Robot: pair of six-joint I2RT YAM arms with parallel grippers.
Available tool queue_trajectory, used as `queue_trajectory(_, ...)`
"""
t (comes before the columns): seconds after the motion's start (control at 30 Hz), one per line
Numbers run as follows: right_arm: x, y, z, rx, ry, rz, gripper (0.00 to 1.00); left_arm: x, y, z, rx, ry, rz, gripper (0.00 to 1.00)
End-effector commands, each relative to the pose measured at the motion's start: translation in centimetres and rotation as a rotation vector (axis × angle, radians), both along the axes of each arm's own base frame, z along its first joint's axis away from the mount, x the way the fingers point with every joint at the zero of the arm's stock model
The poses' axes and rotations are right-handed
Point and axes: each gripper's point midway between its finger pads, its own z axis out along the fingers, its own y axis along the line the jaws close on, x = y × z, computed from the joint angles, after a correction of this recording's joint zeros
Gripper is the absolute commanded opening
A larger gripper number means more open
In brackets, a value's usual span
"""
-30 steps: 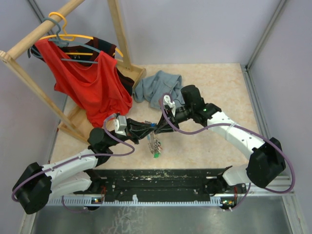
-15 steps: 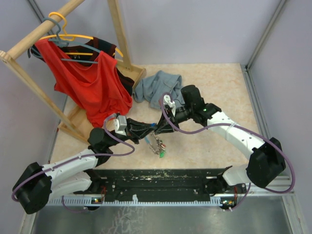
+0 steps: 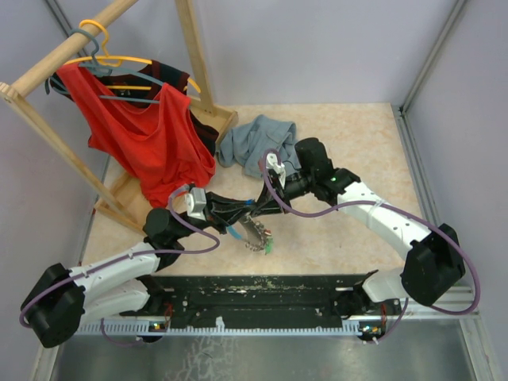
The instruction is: Remove the keys from the keyring
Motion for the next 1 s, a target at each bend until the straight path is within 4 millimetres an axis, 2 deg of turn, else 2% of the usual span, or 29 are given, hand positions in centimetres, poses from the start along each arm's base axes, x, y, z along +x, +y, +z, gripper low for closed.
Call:
queue_trajectory(0.0, -0.5, 0.1, 1.2, 0.036, -0.02, 0.028, 0.0, -0.1, 0.8, 2.3, -0.07, -0.06, 0.033, 0.0)
queue_trajectory(0.23, -0.3, -0.2, 1.5, 0.038, -0.034, 0.022, 0.0, -1.2, 1.8, 1.9, -0.085, -0.083, 0.031, 0.0)
queue_trajectory(0.43, 0.8, -0.2, 1.2, 0.011, -0.042, -0.045, 0.0, -2.0, 1.9, 1.1, -0.073, -0.075, 0.0, 0.0)
queue_trajectory(0.7, 1.9, -0.1, 0.9, -0.009, -0.044, -0.11, 0.0, -3.5, 1.9, -1.0, -0.029, -0.039, -0.074, 0.0)
queue_trajectory(0.97, 2.5, -0.1, 0.8, -0.02, -0.044, -0.144, 0.0, -3.2, 2.2, -2.1, 0.002, 0.0, -0.043, 0.0)
